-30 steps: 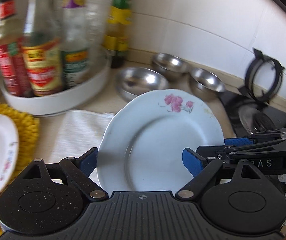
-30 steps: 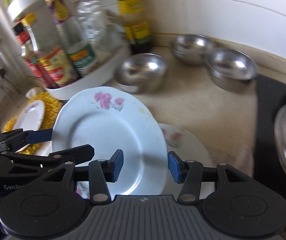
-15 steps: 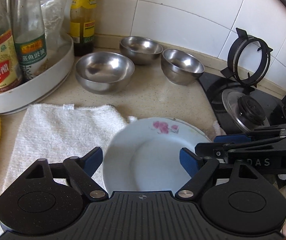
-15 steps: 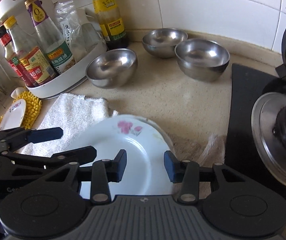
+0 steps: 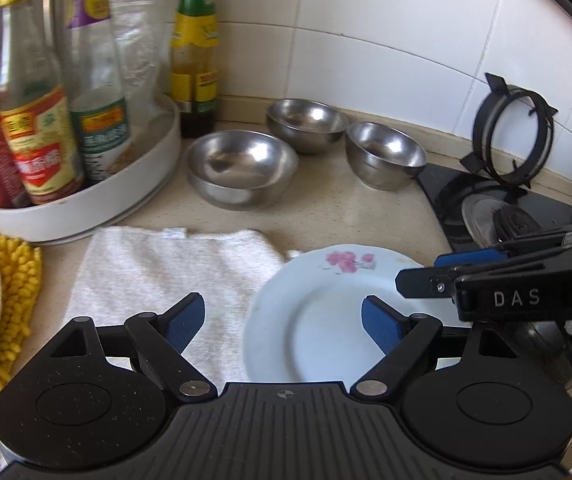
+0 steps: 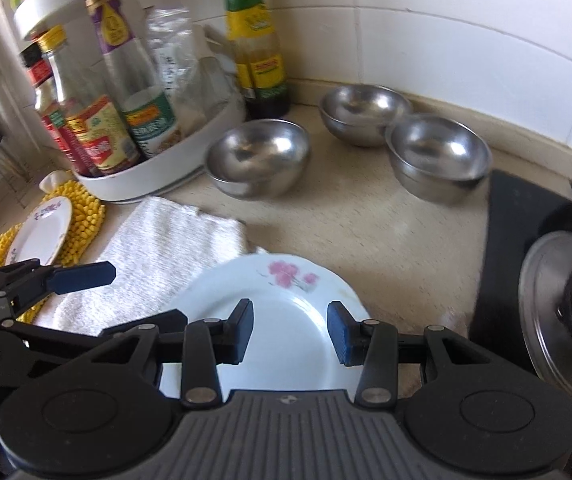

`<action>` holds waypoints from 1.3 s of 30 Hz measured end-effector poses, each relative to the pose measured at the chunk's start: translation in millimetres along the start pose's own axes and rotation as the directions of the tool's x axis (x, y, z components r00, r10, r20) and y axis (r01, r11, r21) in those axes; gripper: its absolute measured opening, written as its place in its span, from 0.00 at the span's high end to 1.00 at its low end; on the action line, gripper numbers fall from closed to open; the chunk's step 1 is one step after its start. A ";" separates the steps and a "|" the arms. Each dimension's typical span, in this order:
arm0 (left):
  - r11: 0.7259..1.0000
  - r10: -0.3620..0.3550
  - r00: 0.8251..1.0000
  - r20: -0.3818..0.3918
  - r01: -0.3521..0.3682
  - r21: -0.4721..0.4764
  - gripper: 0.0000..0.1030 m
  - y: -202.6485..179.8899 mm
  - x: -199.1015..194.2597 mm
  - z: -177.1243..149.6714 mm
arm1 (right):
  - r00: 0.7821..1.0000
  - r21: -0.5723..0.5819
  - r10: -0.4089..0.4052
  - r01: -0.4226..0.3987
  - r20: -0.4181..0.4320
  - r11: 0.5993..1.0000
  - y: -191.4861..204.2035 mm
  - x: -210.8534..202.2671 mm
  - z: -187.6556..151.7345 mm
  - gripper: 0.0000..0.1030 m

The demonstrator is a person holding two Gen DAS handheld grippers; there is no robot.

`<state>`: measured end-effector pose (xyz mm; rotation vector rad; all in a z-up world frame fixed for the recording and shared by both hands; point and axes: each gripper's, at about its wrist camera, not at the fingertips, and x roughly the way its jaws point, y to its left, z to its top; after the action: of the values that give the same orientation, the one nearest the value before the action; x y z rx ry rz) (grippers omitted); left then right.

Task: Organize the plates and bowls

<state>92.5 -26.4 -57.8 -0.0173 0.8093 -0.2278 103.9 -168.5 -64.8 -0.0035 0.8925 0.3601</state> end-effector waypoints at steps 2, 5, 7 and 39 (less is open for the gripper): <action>1.000 0.015 1.000 0.000 -0.015 -0.014 0.11 6.4 -3.8 -2.2 | 1.000 -0.026 0.024 -0.024 0.002 0.999 11.5 1.7 4.1 0.48; 0.999 0.034 0.999 0.005 -0.034 -0.034 0.10 15.4 -11.4 -6.8 | 0.998 -0.068 0.058 -0.058 -0.002 0.996 30.8 6.5 8.6 0.48; 0.998 0.049 0.999 0.010 -0.049 -0.047 0.10 21.6 -17.2 -9.6 | 0.997 -0.090 0.078 -0.078 -0.008 0.993 42.6 10.5 10.4 0.48; 0.908 0.338 0.940 -0.037 -0.336 -0.249 0.06 196.0 -71.5 -43.2 | 0.969 -0.309 0.221 -0.245 -0.113 0.919 208.2 88.9 44.0 0.47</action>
<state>52.1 182.8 -56.5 -0.1169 0.8161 0.2053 123.9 61.1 -74.3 -0.2142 0.9035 0.7311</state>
